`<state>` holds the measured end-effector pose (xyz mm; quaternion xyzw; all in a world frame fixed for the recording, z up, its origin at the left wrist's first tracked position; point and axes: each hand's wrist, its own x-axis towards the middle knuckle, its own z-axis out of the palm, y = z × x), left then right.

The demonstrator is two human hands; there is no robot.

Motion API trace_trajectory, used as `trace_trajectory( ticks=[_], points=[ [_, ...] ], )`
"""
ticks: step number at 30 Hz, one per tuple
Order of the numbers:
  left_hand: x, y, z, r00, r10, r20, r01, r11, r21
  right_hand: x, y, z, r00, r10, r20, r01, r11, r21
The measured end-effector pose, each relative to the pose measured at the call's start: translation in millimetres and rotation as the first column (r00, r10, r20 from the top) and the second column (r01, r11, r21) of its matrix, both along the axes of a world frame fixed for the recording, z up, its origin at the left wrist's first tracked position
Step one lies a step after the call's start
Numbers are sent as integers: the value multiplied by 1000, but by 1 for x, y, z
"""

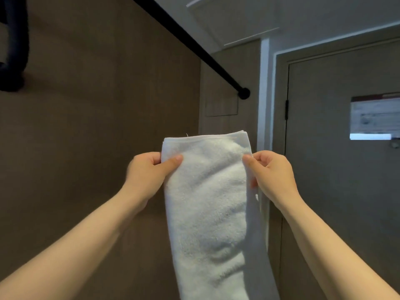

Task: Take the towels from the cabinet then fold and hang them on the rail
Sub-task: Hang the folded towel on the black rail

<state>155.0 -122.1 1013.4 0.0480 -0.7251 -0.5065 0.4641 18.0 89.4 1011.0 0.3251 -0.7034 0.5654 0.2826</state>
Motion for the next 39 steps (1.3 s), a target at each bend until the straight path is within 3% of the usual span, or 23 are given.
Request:
trace_trajectory(
  ticks=[8, 13, 19, 30, 39],
  points=[
    [-85, 18, 13, 1000, -21, -2, 21, 999, -38, -75, 17, -5, 995, 64, 75, -53, 988, -148],
    [-152, 35, 26, 999, -9, -51, 5, 998, -66, -142, 29, 1, 997, 78, 20, -69, 959, -274],
    [-242, 51, 48, 993, 30, -118, -39, 996, -75, -232, 42, 11, 975, 129, -181, -171, 956, -239],
    [-378, 36, 87, 984, 63, -168, -79, 993, -90, -366, 27, 35, 930, 296, -217, -350, 892, -287],
    [-442, 1, 139, 965, 109, -238, -158, 967, -198, -442, -21, 82, 924, 234, -302, -317, 910, -266]
  ],
)
